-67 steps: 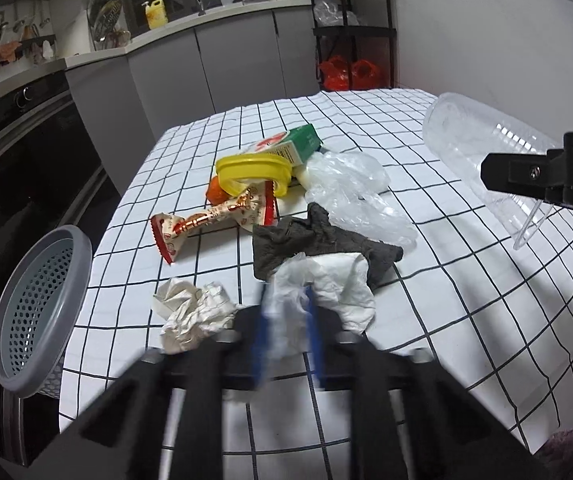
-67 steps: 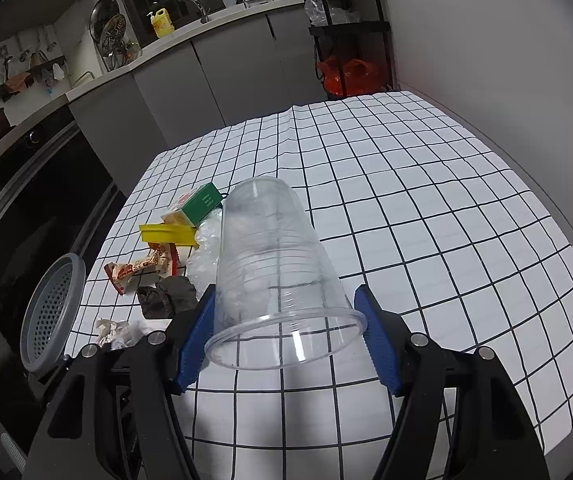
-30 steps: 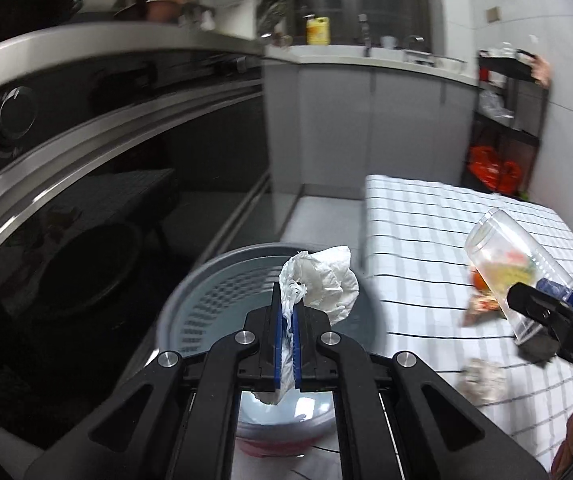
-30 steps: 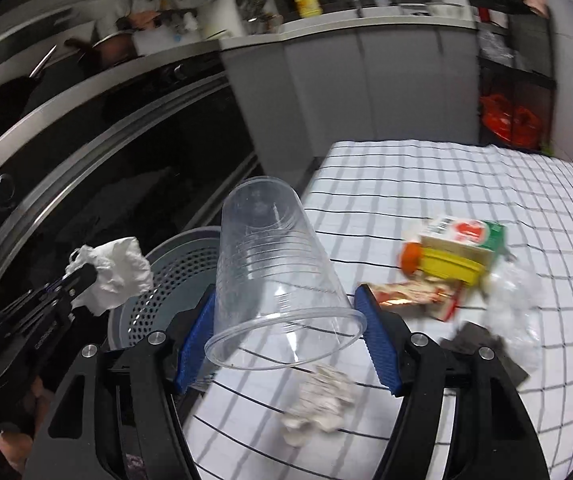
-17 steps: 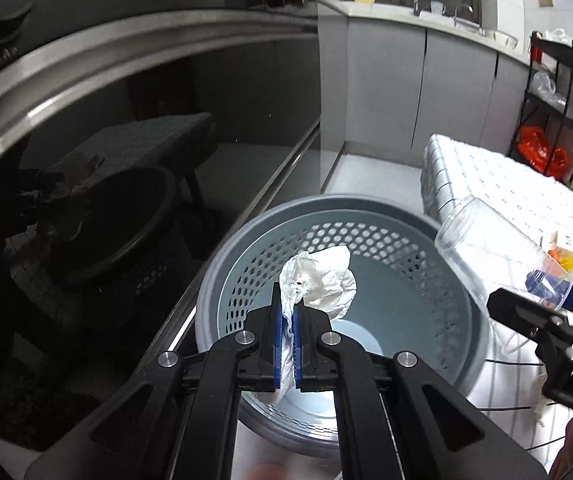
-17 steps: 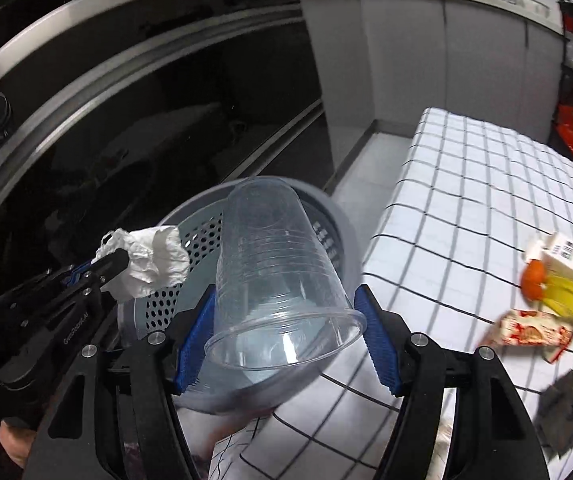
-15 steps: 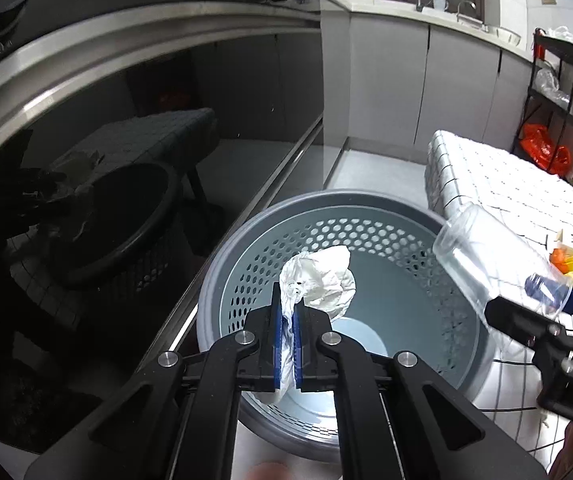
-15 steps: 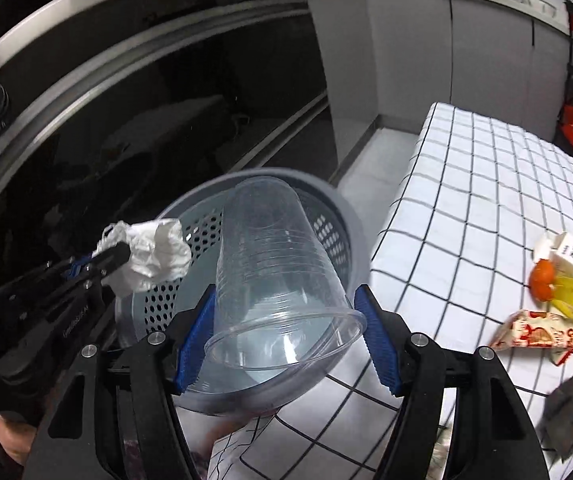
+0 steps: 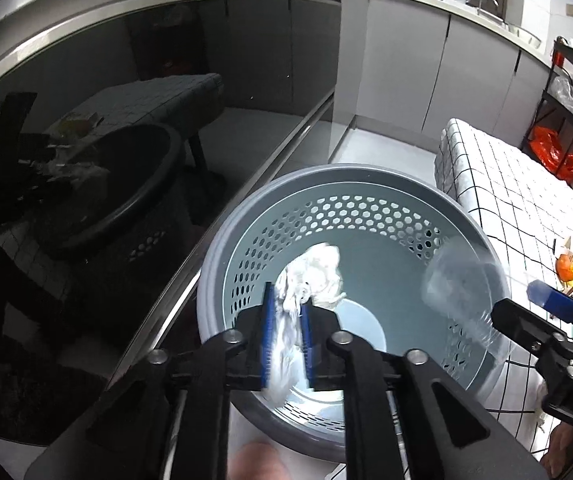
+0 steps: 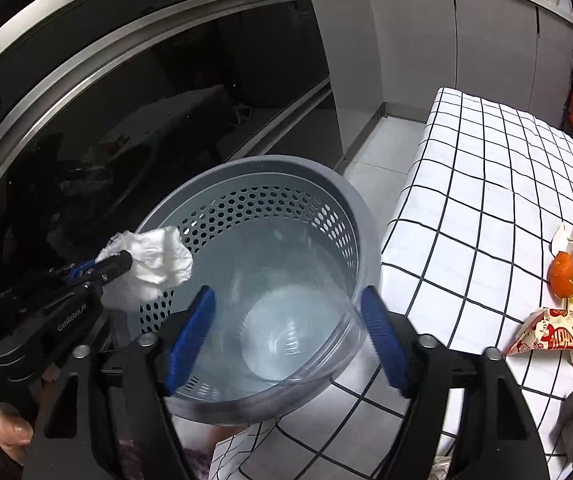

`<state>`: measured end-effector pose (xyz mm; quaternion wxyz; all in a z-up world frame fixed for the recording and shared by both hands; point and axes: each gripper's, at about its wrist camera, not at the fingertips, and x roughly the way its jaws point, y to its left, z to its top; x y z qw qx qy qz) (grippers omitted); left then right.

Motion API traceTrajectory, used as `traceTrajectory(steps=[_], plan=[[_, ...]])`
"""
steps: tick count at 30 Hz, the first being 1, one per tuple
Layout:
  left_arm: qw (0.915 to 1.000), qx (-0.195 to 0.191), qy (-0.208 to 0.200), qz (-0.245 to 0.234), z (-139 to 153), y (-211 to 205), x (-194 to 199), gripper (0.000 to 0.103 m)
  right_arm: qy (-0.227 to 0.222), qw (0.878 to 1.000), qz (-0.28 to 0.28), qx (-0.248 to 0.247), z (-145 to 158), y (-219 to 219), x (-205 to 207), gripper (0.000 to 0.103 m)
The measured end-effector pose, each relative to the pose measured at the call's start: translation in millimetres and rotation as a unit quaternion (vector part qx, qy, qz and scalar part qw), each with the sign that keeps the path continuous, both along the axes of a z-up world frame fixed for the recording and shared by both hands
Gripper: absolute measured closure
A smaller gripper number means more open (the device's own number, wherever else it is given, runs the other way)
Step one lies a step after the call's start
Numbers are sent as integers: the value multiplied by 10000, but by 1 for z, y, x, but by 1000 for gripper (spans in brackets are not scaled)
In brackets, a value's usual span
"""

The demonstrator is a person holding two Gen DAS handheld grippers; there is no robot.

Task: Collect trash
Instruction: 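Open the left gripper to drop the tissue while the right gripper releases the cup, then move both grippers back over the table toward the remaining trash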

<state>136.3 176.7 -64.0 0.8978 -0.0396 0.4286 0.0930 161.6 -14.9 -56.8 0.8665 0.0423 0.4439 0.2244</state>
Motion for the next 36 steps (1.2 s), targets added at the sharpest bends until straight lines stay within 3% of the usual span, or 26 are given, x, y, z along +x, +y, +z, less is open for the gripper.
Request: traceTrajectory(steps=[1, 3, 5, 21, 31, 36], plan=[[10000, 8, -16, 20, 1, 0, -1, 78, -14, 10000, -6, 7, 0, -1, -1, 26], [10000, 46, -76, 46, 2, 1, -2, 54, -37, 10000, -18, -19, 1, 0, -2, 26], [9998, 71, -200, 61, 5, 0, -5, 46, -57, 10000, -19, -32, 2, 0, -4, 26], [9995, 93, -300, 14, 11, -4, -9, 46, -213, 9997, -74, -1, 9, -8, -17, 26], [9985, 52, -471, -274, 18, -31, -22, 36, -445, 9984, -330, -108, 16, -34, -42, 26], [9966, 113, -627, -529, 23, -55, -30, 31, -541, 9962, -672, -146, 20, -70, -62, 26]])
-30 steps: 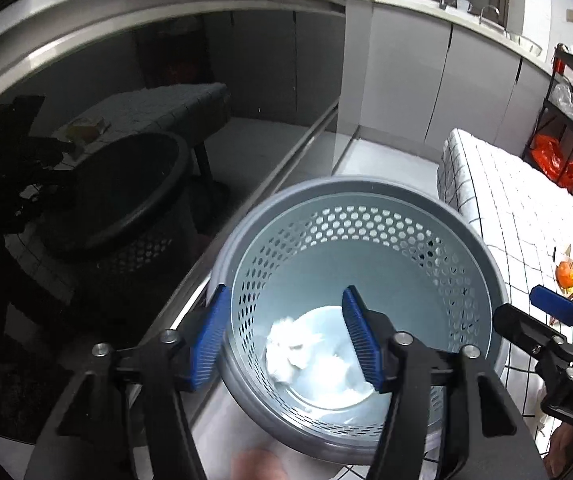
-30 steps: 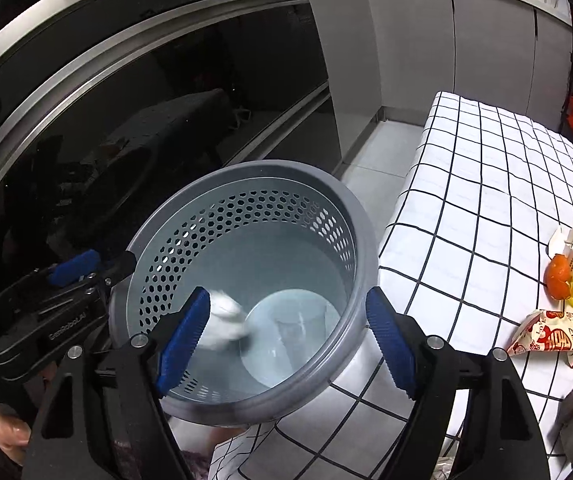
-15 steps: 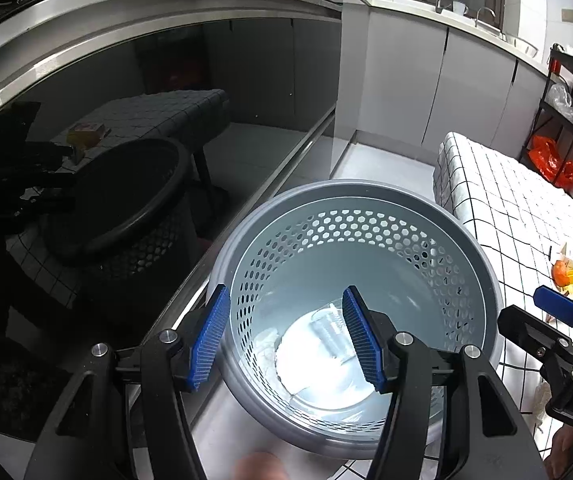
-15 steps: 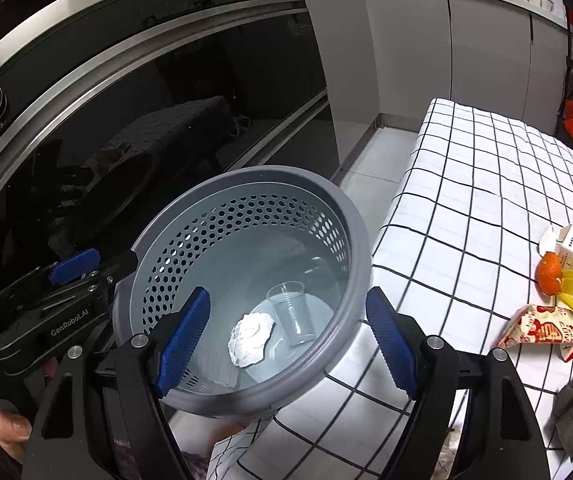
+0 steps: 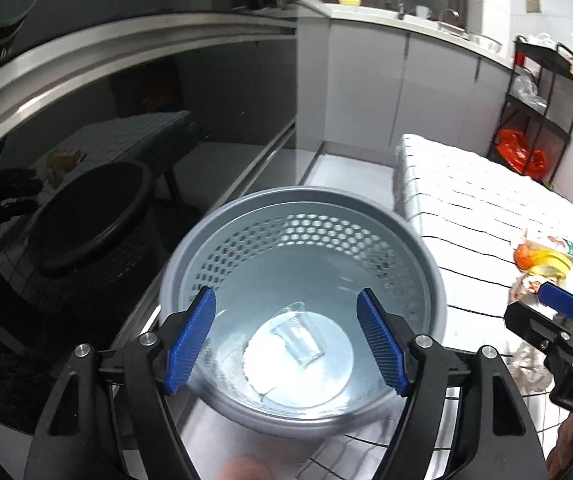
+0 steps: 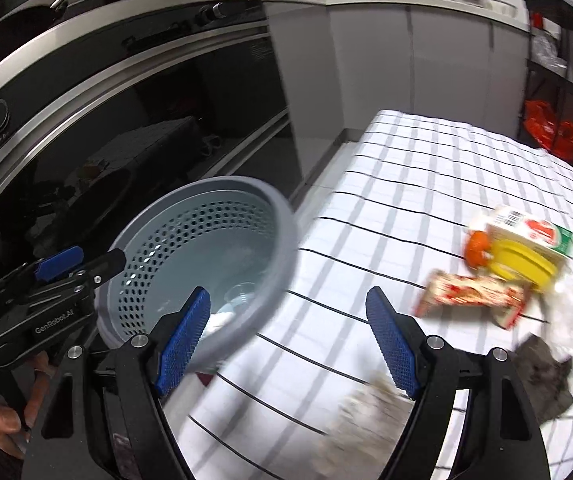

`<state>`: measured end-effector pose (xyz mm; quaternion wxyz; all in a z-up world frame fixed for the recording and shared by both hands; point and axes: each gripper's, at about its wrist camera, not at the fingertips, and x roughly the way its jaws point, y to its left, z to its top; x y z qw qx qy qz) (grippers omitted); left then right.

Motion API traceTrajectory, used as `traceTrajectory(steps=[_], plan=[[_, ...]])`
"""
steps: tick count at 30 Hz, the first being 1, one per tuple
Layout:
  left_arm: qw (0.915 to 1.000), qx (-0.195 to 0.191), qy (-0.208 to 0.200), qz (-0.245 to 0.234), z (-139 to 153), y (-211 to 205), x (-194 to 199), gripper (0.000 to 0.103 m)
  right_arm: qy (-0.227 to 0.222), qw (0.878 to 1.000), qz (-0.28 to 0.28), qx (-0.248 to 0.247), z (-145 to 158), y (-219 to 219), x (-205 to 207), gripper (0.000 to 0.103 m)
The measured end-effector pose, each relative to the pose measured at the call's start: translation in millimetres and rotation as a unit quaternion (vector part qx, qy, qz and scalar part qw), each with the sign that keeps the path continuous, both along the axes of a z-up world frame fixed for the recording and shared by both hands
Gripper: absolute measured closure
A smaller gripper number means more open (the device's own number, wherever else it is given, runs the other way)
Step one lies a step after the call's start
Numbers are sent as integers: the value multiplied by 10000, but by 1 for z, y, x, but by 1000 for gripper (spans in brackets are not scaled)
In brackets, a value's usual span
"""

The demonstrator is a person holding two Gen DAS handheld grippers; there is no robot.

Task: Collect trash
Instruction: 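Move both grippers back over the table toward the remaining trash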

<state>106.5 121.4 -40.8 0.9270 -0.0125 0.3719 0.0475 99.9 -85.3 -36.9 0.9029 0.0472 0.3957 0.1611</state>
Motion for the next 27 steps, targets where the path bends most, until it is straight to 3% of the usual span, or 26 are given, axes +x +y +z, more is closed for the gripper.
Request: traceTrajectory(steps=[10, 15, 20, 27], plan=[[9982, 32, -266, -543, 6, -62, -22, 23, -227, 9928, -1172, -103, 5, -106, -47, 26], [9963, 1, -212, -827, 0, -92, -32, 22, -246, 9866, -1592, -260, 1, -149, -67, 26], [9938, -136, -49, -1106, -9, -118, -45, 22, -141, 9846, -1709, -348, -8, -174, -75, 26], [9916, -61, -49, -1292, -17, -148, -57, 20, -14, 9845, -1659, -571, -19, -175, -77, 26]])
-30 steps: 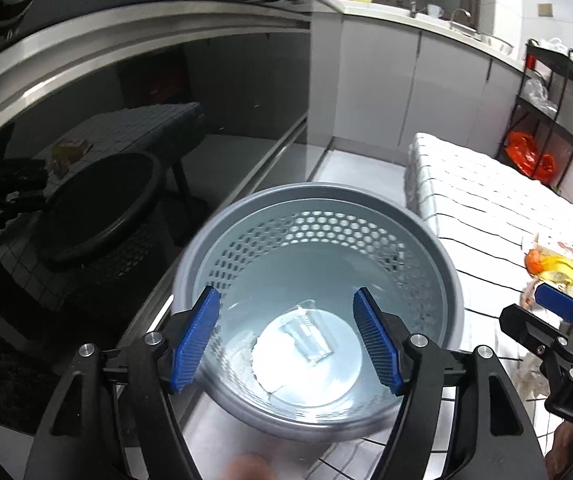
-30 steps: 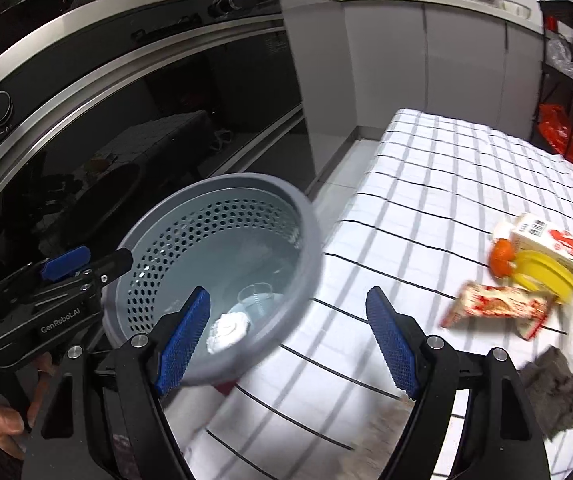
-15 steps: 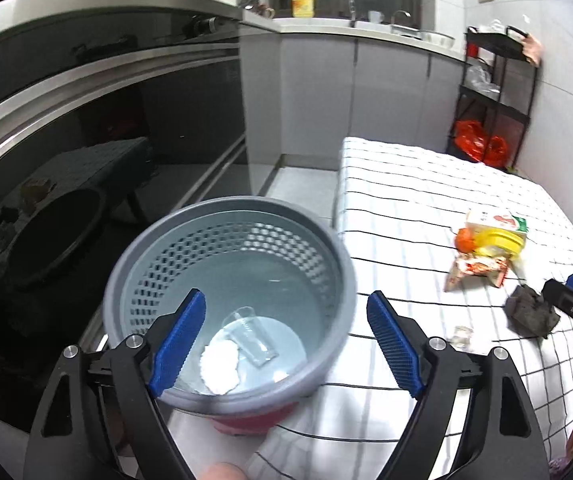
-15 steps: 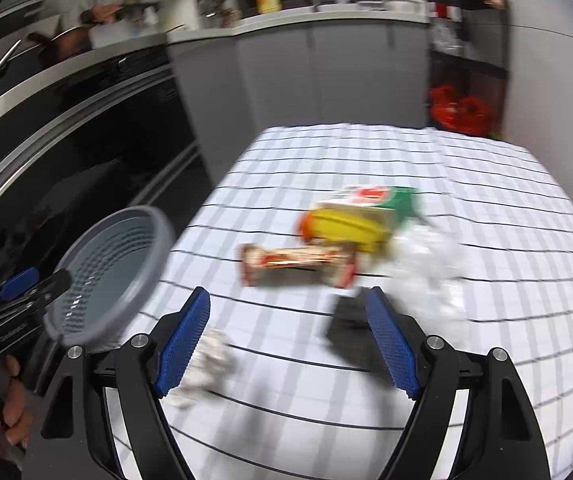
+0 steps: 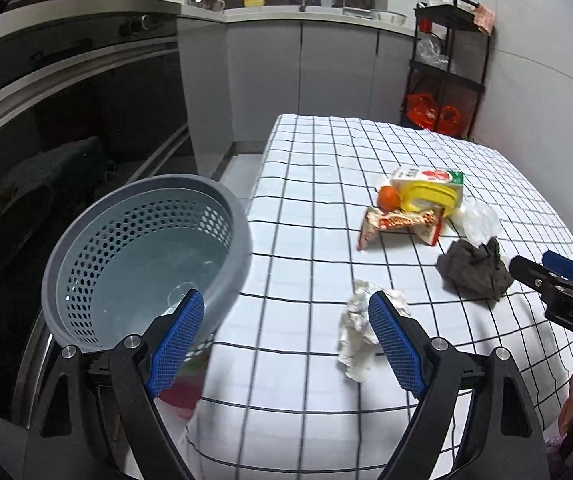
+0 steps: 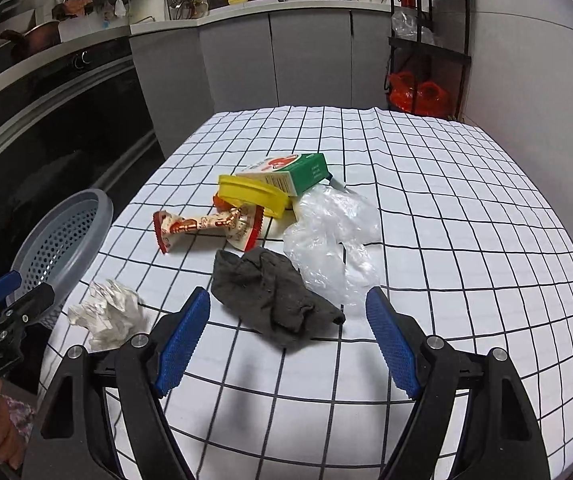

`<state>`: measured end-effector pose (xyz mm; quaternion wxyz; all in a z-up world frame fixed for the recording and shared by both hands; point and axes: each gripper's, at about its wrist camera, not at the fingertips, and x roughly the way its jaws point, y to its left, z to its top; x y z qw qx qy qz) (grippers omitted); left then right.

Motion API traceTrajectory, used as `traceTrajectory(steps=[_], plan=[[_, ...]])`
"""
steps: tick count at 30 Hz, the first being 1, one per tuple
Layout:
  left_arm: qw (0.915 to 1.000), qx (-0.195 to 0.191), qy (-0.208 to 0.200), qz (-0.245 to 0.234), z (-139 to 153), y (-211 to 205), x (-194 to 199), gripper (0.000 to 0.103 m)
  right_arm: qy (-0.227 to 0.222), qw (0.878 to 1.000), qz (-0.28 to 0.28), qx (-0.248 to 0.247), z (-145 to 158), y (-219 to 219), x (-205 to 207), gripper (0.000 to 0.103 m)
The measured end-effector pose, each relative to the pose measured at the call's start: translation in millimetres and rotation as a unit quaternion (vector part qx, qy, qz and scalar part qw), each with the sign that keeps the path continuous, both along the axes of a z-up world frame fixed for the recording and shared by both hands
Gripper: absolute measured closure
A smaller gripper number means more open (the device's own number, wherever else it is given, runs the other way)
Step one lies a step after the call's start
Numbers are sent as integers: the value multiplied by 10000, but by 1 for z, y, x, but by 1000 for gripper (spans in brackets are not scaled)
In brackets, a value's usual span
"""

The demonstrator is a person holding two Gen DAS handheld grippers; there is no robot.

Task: Collect trash
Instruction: 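Move both grippers back over the table toward the remaining trash, then lower the right gripper onto the dark gray cloth and close on it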

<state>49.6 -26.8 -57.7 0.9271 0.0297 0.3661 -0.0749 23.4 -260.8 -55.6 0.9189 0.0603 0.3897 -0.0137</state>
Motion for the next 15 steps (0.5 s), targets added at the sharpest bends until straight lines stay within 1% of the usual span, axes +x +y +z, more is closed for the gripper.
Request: traceTrajectory(steps=[7, 15], plan=[[9998, 149, 80, -87, -10, -12, 2, 20, 192, 9995, 182, -164, -12, 11, 14, 26], [9997, 142, 179, -86, -16, -15, 9, 20, 275, 9988, 285, -281, -20, 23, 29, 27]])
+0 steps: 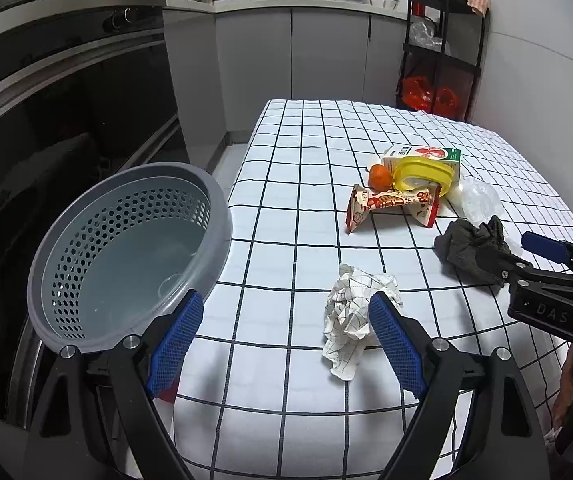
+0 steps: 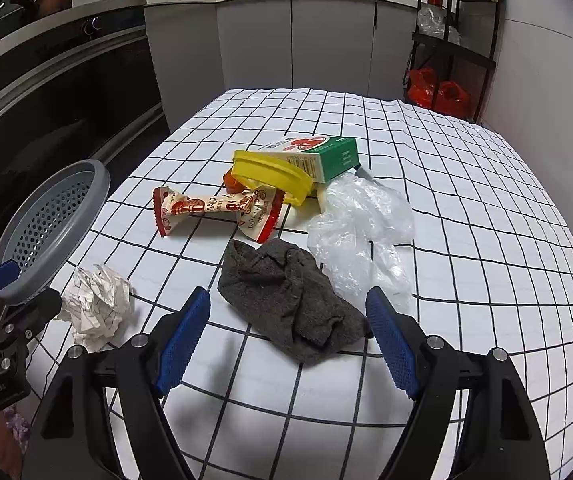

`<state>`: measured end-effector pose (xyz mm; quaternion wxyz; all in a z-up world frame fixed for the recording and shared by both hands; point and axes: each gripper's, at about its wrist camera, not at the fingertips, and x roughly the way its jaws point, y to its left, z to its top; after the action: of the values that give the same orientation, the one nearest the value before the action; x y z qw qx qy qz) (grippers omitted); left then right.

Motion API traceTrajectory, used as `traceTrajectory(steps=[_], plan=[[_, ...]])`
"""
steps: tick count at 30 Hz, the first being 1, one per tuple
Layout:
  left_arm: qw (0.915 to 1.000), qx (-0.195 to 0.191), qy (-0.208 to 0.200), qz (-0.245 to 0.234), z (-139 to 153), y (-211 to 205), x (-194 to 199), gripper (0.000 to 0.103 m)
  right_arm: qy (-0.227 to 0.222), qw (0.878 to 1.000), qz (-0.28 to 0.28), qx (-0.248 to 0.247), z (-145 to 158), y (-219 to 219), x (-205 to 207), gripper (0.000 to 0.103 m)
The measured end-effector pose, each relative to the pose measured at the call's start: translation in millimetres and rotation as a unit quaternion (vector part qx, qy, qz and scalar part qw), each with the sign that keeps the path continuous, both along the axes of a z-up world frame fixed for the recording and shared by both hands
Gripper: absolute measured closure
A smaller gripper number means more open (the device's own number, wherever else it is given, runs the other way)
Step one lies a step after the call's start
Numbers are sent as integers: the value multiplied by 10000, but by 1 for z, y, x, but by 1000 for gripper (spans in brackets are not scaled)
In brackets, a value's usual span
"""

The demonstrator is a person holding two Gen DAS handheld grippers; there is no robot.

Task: Collect trash
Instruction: 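Lower the right gripper onto the dark gray cloth and close on it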

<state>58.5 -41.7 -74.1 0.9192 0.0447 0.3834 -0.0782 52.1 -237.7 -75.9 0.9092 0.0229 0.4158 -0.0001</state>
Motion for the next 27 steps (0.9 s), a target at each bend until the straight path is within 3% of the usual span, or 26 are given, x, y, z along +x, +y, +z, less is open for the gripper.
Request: traceTrajectory(steps=[8, 13, 17, 27], plan=[[10000, 43, 39, -33, -4, -3, 3, 20, 135, 9994, 30, -318, -11, 14, 13, 29], [10000, 51, 46, -38, -4, -5, 4, 20, 211, 9982, -10, -562, -16, 19, 17, 44], [10000, 46, 28, -39, -4, -4, 4, 20, 154, 9984, -47, -547, -15, 17, 14, 71], [10000, -16, 3, -55, -3, -3, 3, 20, -41, 10000, -38, -80, -3, 7, 1, 89]])
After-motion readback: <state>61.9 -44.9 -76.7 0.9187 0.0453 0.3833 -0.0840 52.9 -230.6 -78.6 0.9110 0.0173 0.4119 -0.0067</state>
